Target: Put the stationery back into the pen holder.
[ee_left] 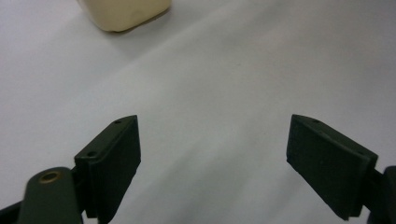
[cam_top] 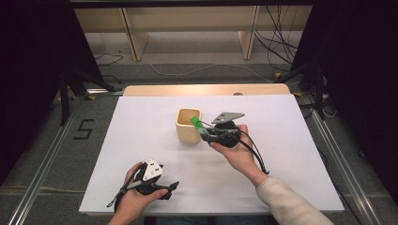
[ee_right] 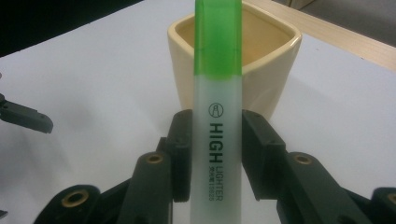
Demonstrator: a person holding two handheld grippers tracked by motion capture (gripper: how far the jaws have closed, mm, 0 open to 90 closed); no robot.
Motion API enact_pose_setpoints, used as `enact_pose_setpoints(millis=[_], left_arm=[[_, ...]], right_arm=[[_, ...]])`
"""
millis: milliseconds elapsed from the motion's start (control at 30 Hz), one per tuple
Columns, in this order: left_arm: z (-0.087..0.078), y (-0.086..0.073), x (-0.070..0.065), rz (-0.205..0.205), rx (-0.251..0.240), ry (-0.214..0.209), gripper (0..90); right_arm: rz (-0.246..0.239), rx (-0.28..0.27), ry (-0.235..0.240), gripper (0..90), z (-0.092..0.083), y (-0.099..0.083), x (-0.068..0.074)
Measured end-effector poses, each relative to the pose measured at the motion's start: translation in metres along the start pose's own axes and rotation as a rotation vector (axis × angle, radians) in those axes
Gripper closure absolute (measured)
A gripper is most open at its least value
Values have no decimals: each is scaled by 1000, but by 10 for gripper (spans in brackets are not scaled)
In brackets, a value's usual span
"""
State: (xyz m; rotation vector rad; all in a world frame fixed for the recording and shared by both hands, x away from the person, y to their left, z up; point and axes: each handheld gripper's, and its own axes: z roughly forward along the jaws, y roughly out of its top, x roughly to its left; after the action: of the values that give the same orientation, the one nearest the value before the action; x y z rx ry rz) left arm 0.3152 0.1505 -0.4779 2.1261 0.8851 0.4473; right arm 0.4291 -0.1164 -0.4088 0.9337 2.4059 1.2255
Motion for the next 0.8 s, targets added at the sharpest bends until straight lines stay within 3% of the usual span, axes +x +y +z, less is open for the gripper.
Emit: enact_pose_setpoints(millis=[800], left_arm=[[0,0,0,-1,-1,0,174]], right_arm=[[10,-39,-10,664,5,13,0]])
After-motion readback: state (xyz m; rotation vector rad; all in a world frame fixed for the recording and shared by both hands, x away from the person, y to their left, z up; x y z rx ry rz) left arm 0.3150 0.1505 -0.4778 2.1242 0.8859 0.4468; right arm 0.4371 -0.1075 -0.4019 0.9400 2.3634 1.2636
